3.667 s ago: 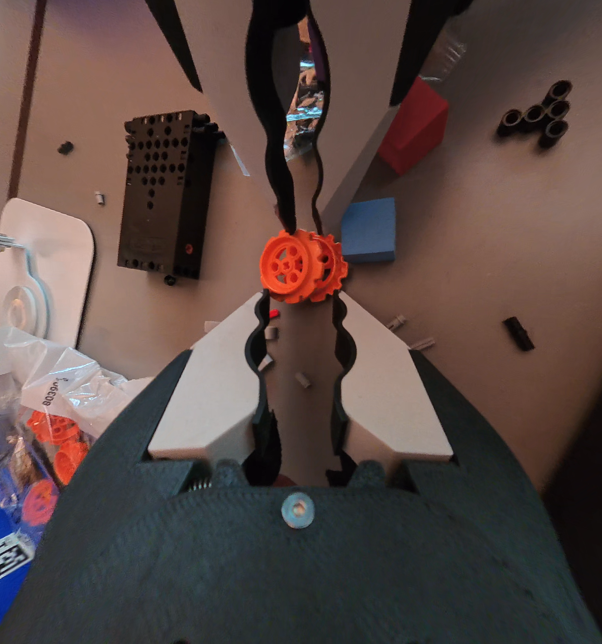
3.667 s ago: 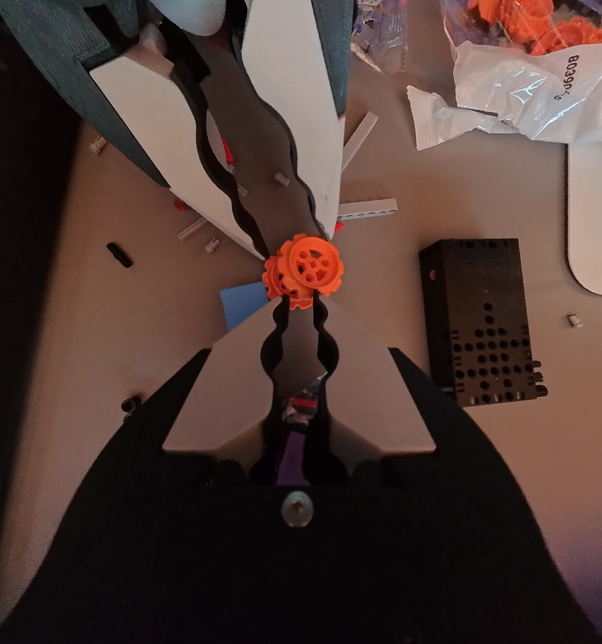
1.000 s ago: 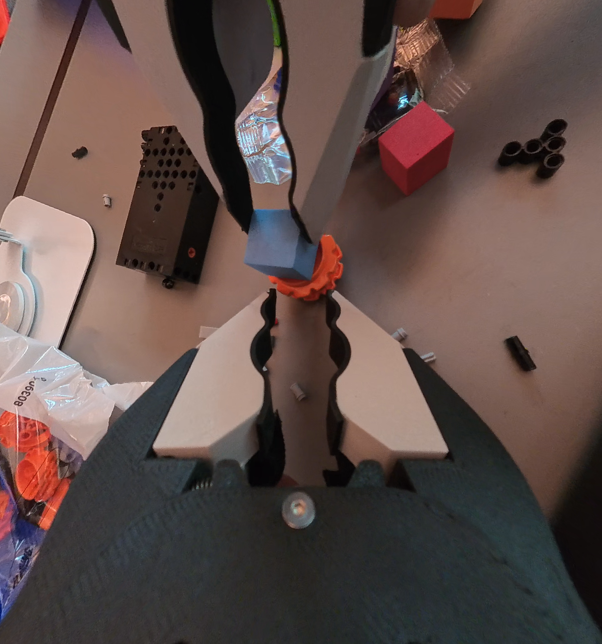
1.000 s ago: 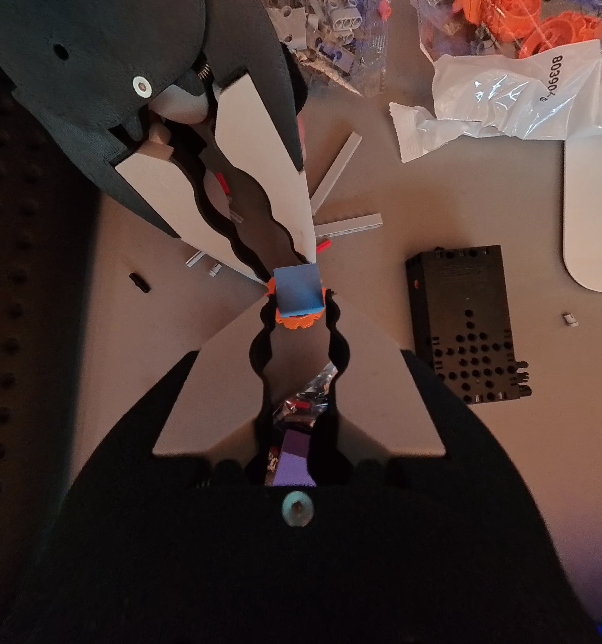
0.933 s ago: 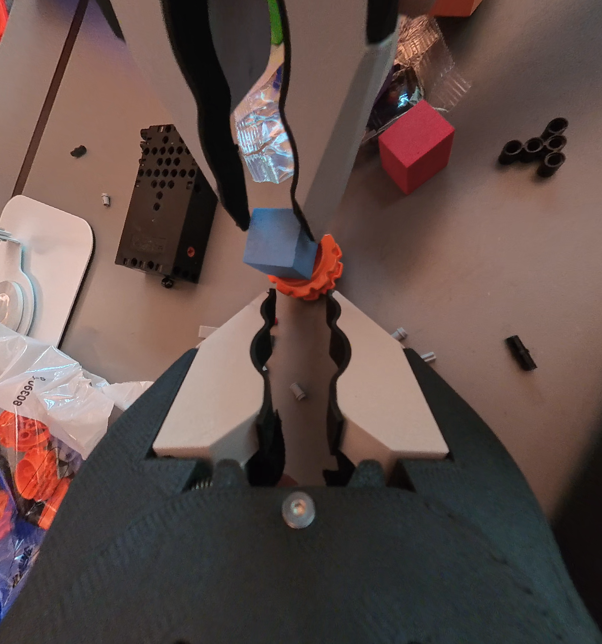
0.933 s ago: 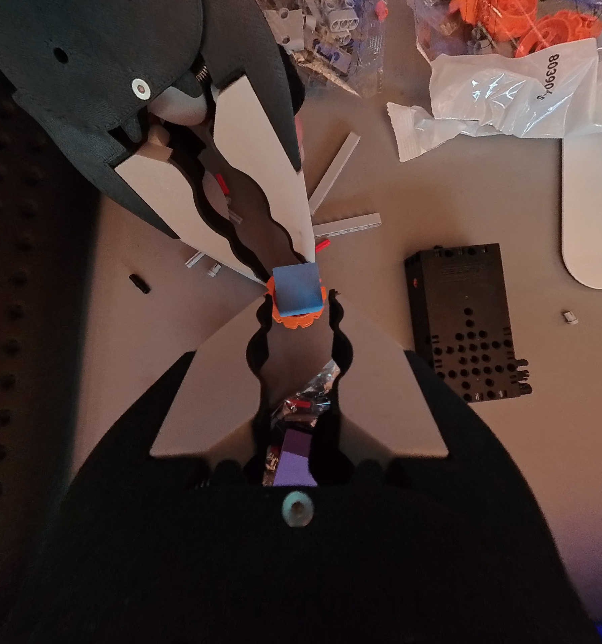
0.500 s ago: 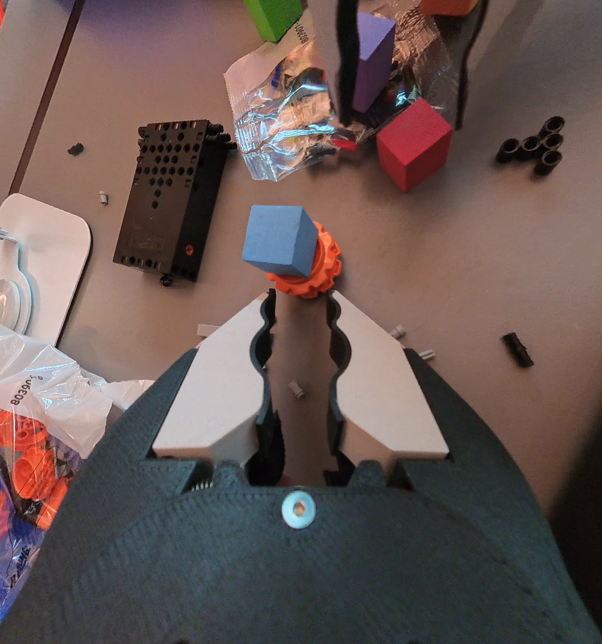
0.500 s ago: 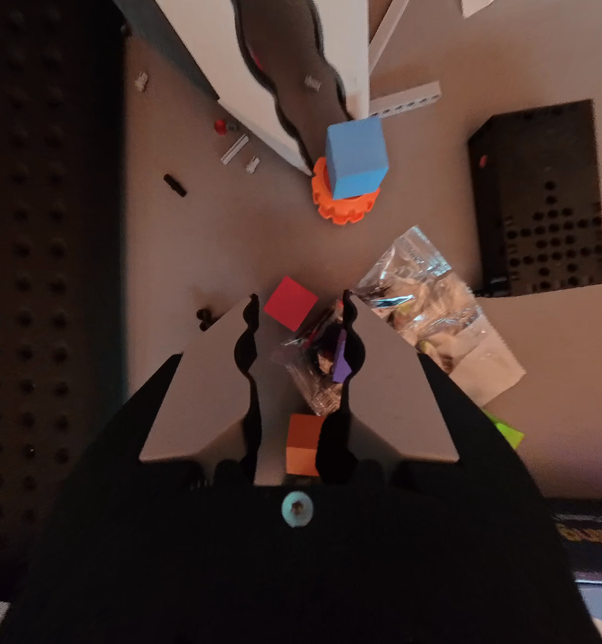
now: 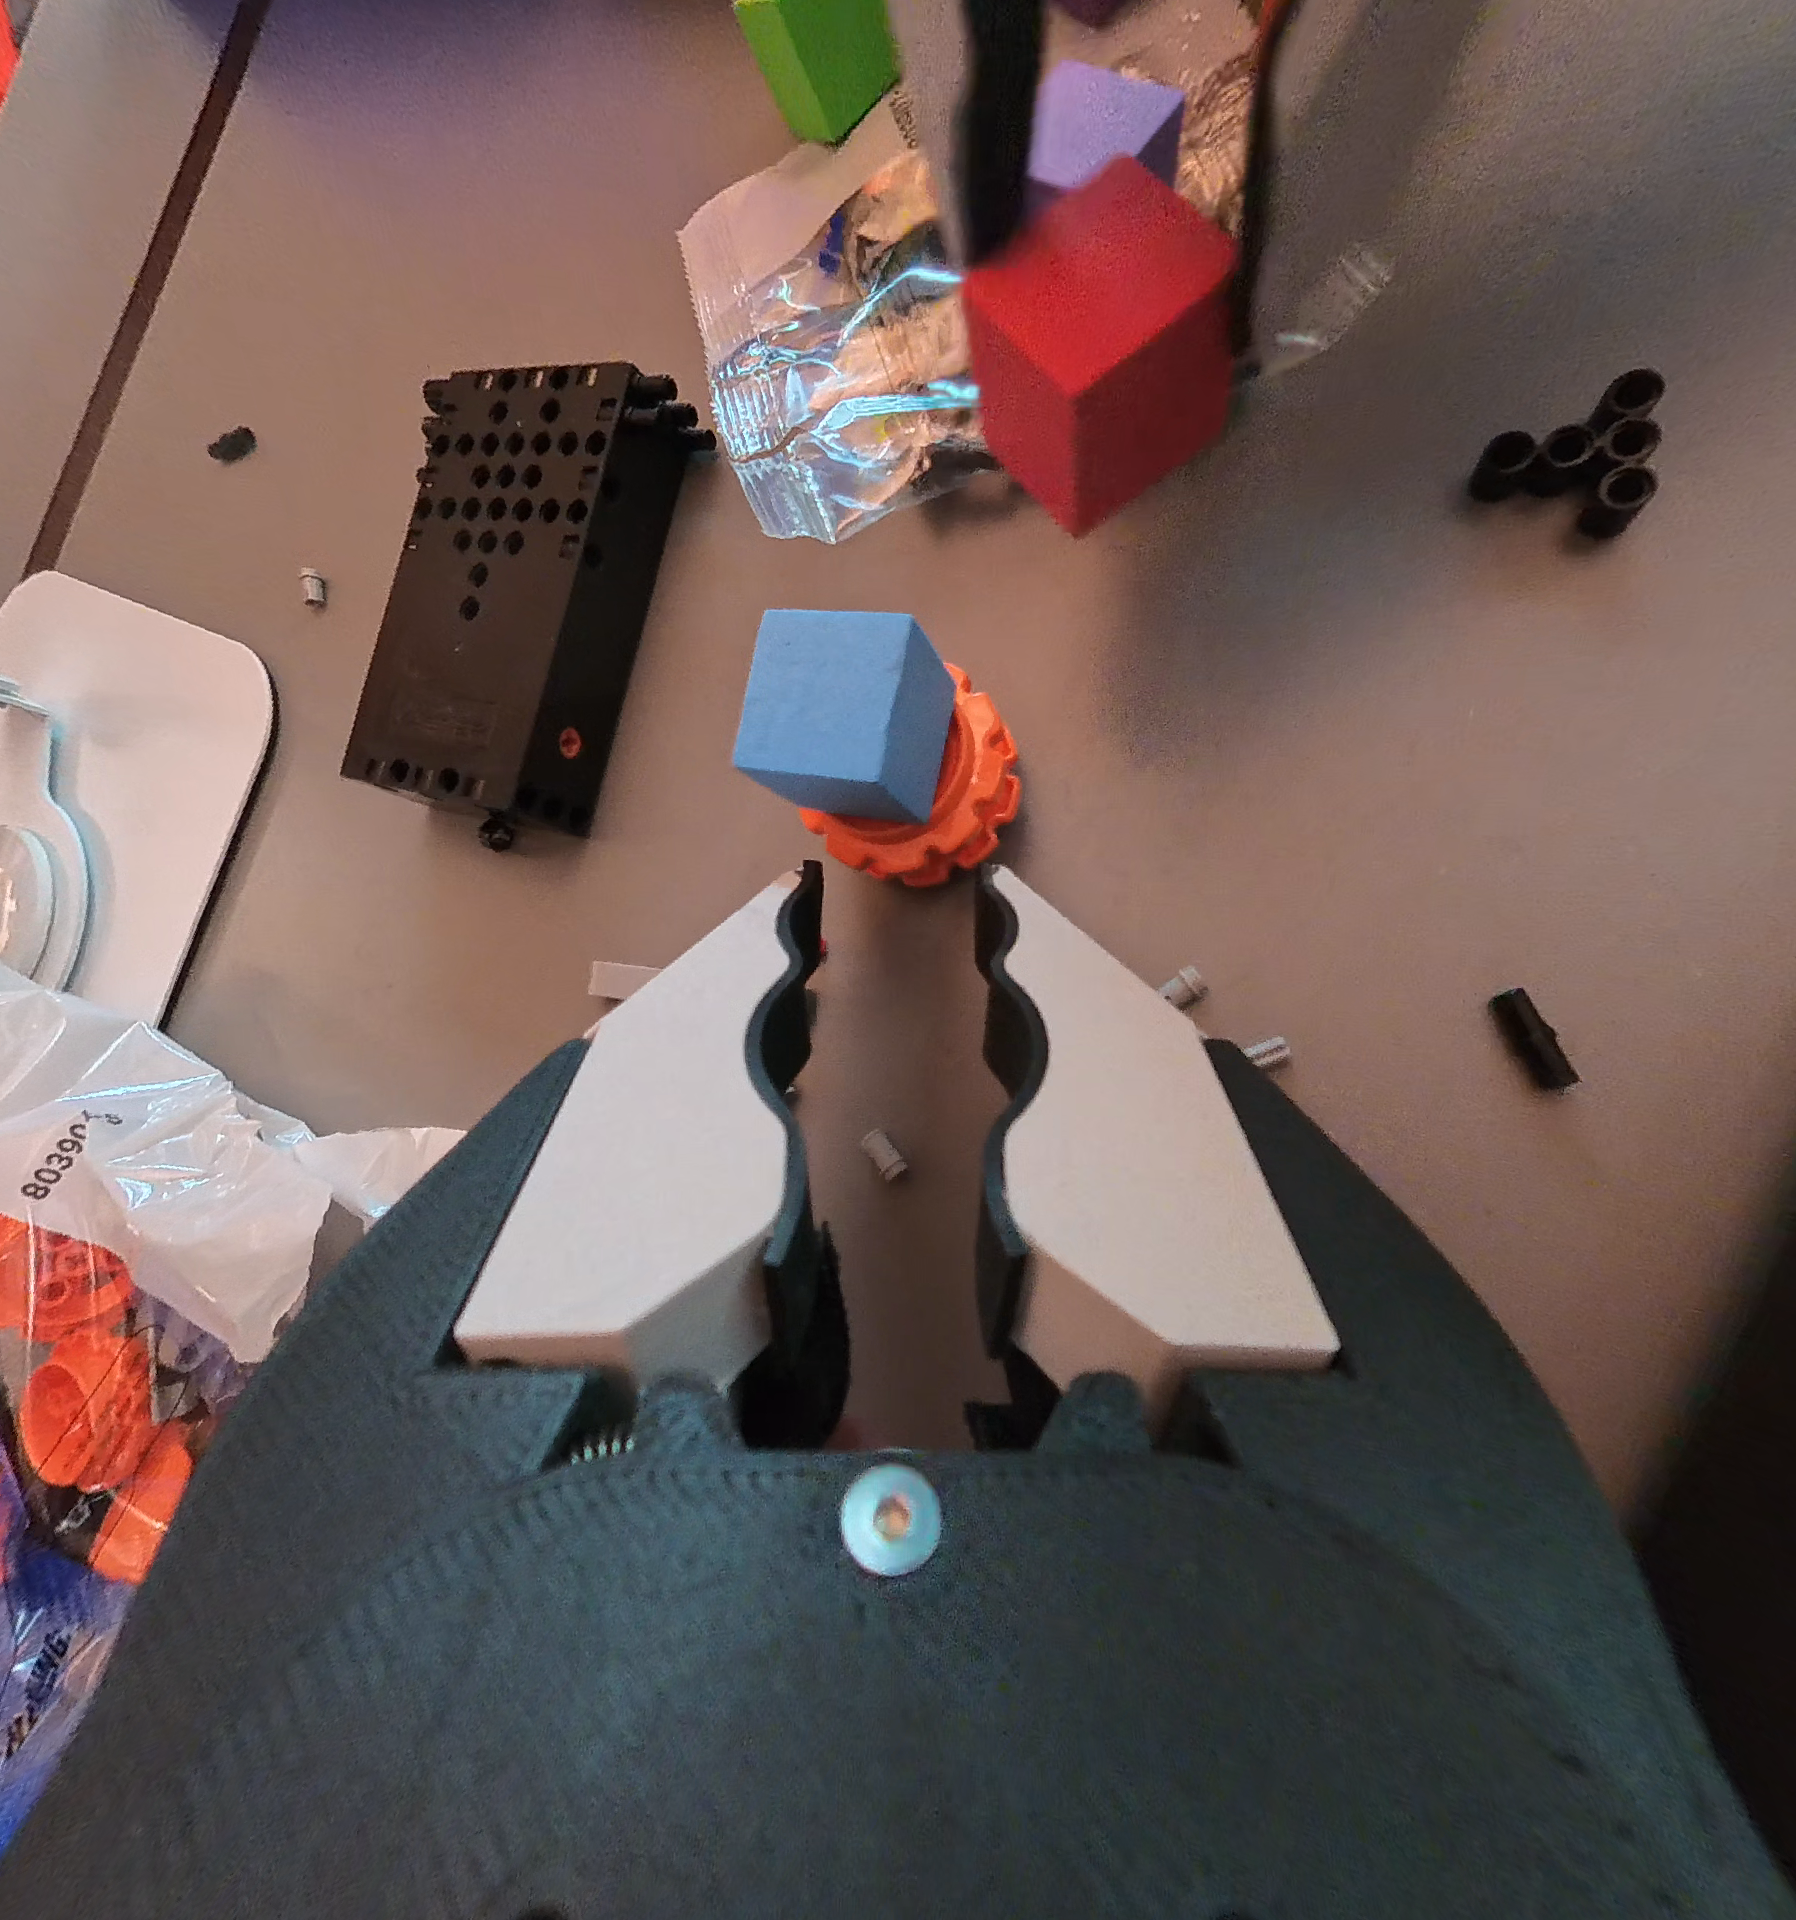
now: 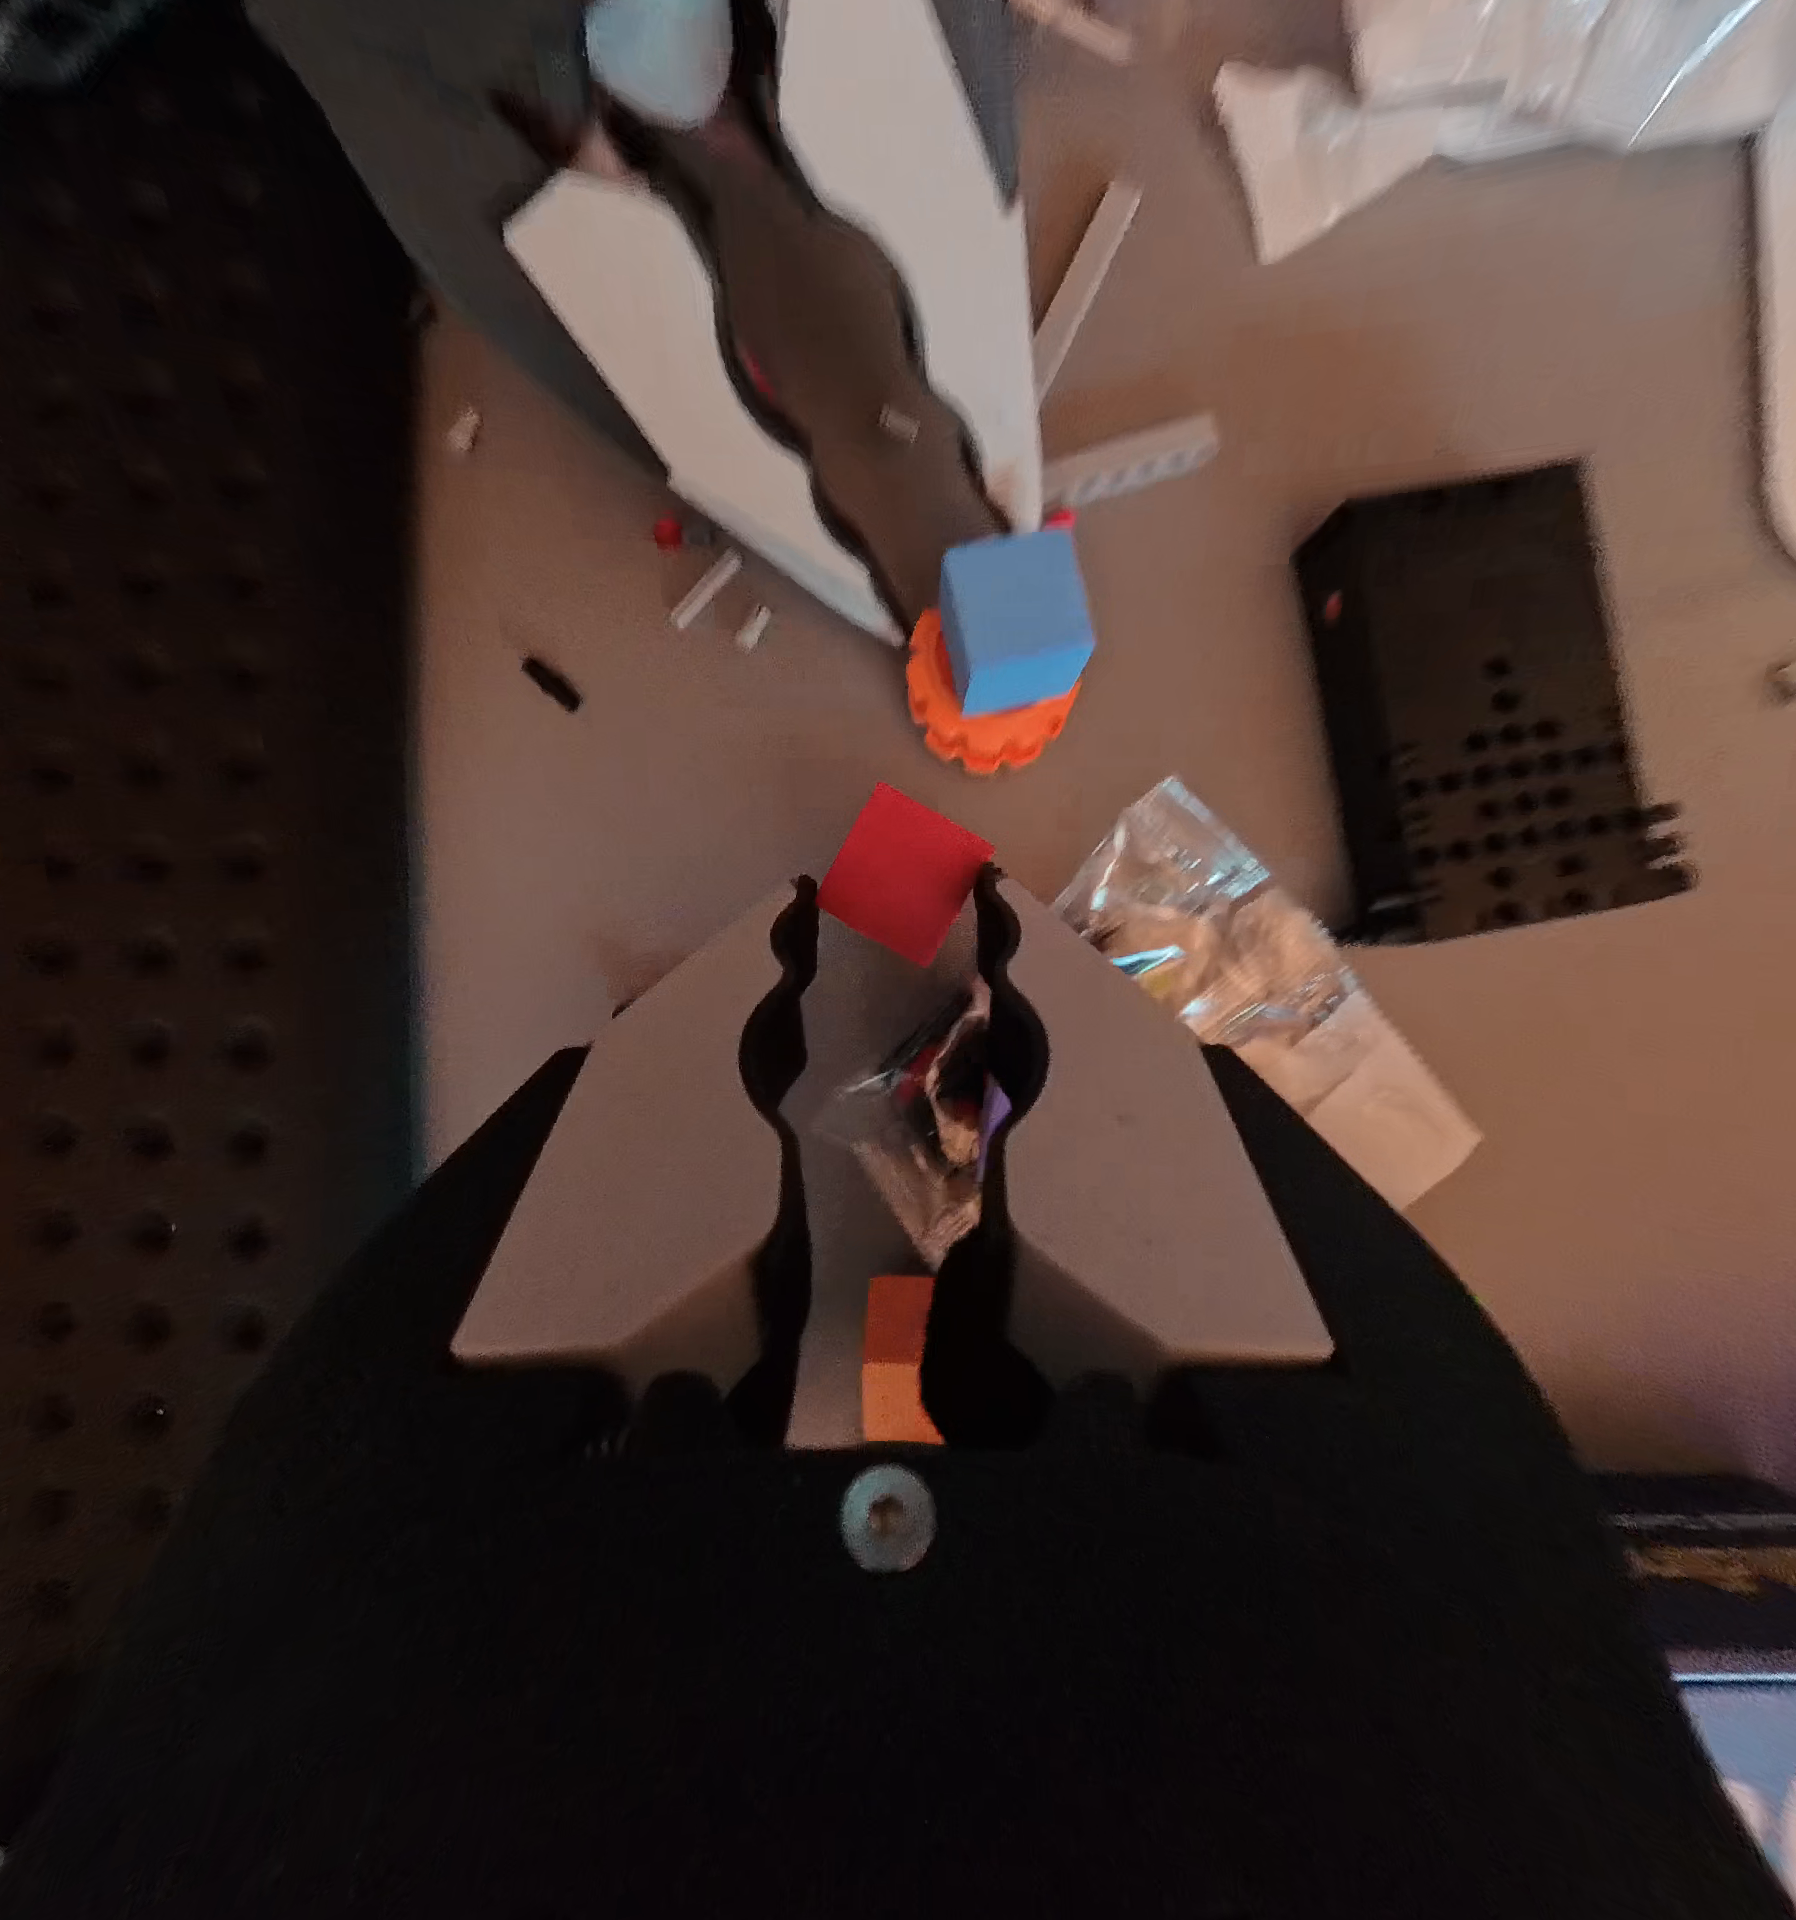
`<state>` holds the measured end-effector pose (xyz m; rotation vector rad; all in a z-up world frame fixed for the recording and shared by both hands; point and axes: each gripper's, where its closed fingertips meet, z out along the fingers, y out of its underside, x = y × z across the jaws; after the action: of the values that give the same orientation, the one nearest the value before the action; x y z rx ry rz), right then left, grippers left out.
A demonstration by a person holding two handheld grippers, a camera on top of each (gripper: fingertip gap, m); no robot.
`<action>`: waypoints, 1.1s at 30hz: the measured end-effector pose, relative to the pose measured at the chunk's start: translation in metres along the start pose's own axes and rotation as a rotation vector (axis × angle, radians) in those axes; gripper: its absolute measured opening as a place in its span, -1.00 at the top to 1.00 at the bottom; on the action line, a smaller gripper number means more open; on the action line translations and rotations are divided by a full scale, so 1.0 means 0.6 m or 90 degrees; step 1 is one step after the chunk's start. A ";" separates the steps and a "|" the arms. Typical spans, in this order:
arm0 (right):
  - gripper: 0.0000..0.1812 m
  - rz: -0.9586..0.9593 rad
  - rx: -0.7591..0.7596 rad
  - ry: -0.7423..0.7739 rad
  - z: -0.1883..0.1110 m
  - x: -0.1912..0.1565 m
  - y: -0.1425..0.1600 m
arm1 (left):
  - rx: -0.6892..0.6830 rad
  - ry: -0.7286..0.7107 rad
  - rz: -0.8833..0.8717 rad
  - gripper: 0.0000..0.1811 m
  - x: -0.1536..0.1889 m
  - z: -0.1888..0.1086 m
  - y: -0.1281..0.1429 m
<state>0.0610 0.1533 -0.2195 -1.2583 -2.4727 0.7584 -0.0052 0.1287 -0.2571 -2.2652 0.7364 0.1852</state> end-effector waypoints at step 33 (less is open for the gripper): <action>0.49 -0.059 -0.057 -0.025 -0.021 0.046 -0.070 | 0.018 0.009 -0.015 0.70 -0.002 -0.005 -0.002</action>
<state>0.0226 0.1595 -0.1854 -1.1598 -2.6036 0.6623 -0.0057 0.1277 -0.2541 -2.2492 0.7153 0.1470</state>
